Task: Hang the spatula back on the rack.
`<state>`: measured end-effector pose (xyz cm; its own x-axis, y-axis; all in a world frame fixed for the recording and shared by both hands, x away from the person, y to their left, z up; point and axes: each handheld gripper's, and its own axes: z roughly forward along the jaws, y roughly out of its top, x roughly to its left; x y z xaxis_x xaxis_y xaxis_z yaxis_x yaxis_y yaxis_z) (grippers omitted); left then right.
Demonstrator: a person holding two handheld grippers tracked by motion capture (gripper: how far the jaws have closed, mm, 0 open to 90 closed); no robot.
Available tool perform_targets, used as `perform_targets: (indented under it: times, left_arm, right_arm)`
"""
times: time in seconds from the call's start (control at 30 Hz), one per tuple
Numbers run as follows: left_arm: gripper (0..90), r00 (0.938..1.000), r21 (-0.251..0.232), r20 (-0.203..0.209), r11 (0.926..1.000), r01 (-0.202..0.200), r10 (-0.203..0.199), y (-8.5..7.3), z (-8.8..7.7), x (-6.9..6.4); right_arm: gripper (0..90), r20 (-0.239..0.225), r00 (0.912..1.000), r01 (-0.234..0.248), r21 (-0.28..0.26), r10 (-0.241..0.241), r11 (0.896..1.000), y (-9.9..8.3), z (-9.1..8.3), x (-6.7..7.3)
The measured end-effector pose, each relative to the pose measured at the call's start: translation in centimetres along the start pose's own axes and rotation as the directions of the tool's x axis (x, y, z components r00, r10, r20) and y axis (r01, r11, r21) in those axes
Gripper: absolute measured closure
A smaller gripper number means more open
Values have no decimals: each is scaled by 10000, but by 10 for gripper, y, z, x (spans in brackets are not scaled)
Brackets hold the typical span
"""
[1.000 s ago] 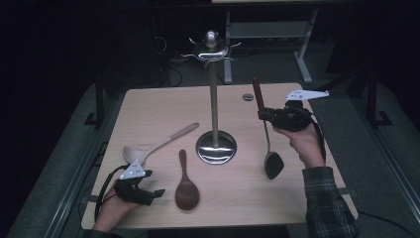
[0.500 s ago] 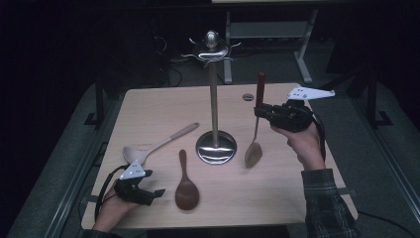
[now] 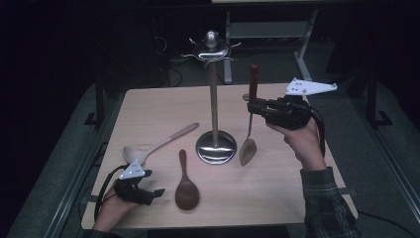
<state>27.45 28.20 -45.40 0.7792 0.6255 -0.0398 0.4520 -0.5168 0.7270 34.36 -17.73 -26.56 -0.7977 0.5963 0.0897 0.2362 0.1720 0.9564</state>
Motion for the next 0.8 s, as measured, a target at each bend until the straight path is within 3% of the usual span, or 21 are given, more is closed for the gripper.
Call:
perform_targets:
  times: [0.47,0.8]
  left_arm:
    - [131,10000,-55,25,10000,73,-73,0,0,-1]
    - [131,9999,-91,49,9999,92,-92,0,-1,-1]
  right_arm:
    - [733,-393,9981,468,-162,-474,9988,32,4,12]
    - [732,-418,9978,517,15,-515,9987,38,14,12]
